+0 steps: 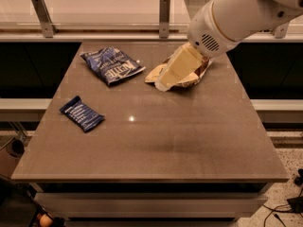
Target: Pick blue chip bag
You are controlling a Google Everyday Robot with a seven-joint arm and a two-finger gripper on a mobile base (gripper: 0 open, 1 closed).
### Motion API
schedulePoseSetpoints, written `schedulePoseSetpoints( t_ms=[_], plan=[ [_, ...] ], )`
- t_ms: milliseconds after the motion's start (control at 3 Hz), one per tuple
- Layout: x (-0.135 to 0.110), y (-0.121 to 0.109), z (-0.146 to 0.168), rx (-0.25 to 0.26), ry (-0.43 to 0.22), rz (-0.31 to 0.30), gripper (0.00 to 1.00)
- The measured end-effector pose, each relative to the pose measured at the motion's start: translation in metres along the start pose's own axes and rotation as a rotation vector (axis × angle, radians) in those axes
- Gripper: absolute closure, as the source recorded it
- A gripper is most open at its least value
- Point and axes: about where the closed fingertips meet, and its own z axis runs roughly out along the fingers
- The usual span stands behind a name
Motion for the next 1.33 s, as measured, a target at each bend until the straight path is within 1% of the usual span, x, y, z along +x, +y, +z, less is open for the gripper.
schedulePoseSetpoints(
  t_ms=[333, 667, 1000, 1333],
  plan=[
    [-0.014, -0.003, 0.02, -0.002, 0.035, -0.008, 0.0],
    [-0.048, 0.001, 0.07, -0.035, 0.074, -0.052, 0.0],
    [-0.074, 0.015, 0.126, -0.092, 0.106, -0.082, 0.0],
    [-0.089, 0.026, 0.175, -0.147, 0.085, -0.084, 0.0]
  ],
)
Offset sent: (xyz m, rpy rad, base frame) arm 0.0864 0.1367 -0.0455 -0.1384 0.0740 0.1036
